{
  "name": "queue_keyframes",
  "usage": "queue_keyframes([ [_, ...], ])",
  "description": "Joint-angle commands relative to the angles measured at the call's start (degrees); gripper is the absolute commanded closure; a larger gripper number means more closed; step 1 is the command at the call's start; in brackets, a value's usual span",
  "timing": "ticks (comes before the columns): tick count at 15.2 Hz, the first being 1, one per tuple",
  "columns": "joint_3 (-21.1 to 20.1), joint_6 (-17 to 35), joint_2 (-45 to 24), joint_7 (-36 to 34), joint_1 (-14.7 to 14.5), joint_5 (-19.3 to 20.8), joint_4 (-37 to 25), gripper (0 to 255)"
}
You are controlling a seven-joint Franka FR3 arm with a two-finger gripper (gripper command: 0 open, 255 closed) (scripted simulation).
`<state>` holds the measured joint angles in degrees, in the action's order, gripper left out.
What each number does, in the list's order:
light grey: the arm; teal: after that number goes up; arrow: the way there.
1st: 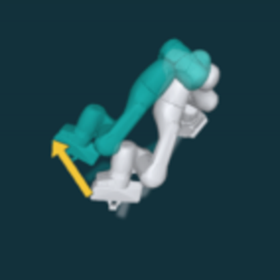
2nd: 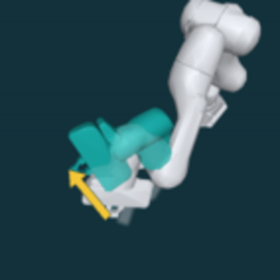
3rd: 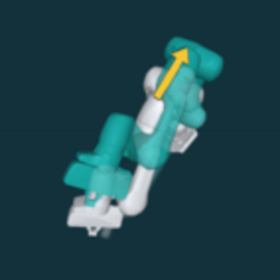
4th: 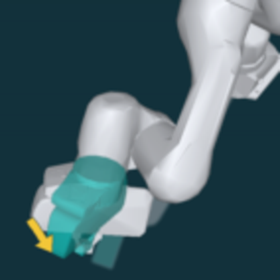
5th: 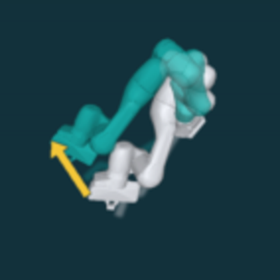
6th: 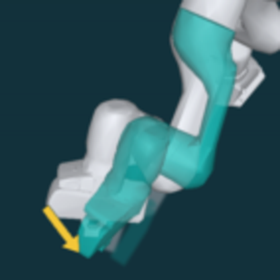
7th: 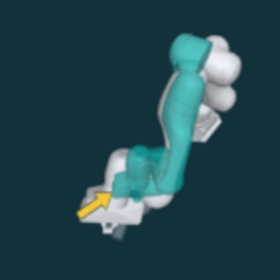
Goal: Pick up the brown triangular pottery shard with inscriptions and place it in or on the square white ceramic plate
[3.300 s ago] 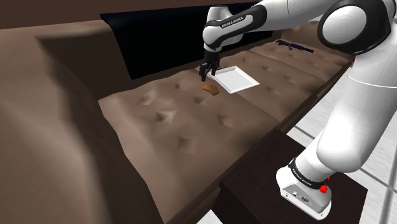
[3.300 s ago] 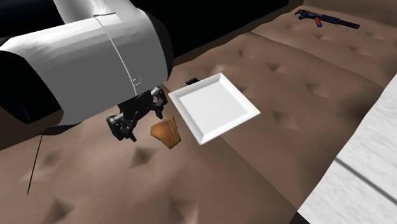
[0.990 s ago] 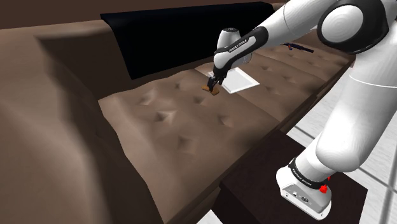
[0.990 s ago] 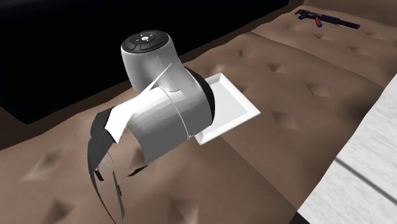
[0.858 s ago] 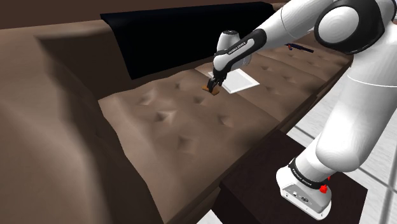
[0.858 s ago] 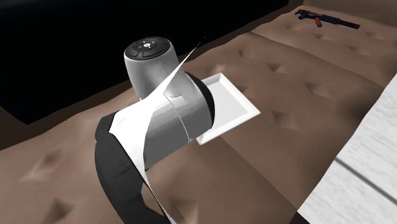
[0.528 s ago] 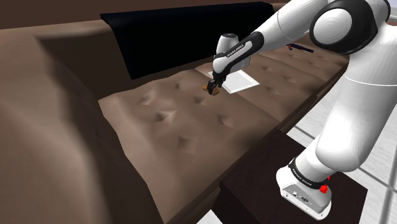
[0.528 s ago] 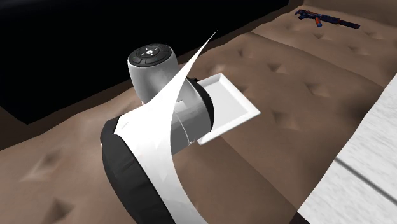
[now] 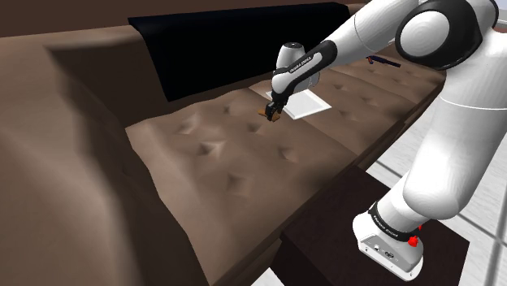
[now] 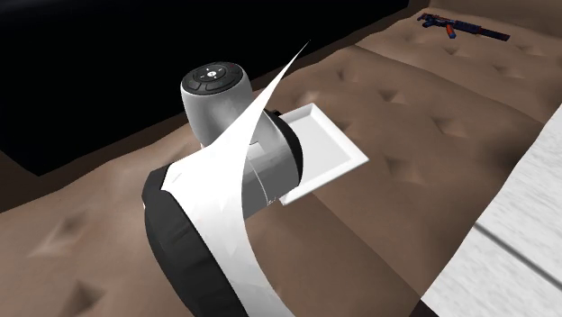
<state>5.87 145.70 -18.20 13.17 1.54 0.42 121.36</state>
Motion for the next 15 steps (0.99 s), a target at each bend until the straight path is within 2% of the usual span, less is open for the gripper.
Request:
queue_keyframes([
  [1, 0.0, 0.0, -0.02, 0.0, 0.0, 0.0, 0.0, 255],
  [6, 0.0, 0.03, -0.01, -0.01, -0.01, 0.01, 0.03, 255],
  [15, 0.25, -5.97, 4.73, -0.22, -0.23, 0.56, -1.25, 255],
])
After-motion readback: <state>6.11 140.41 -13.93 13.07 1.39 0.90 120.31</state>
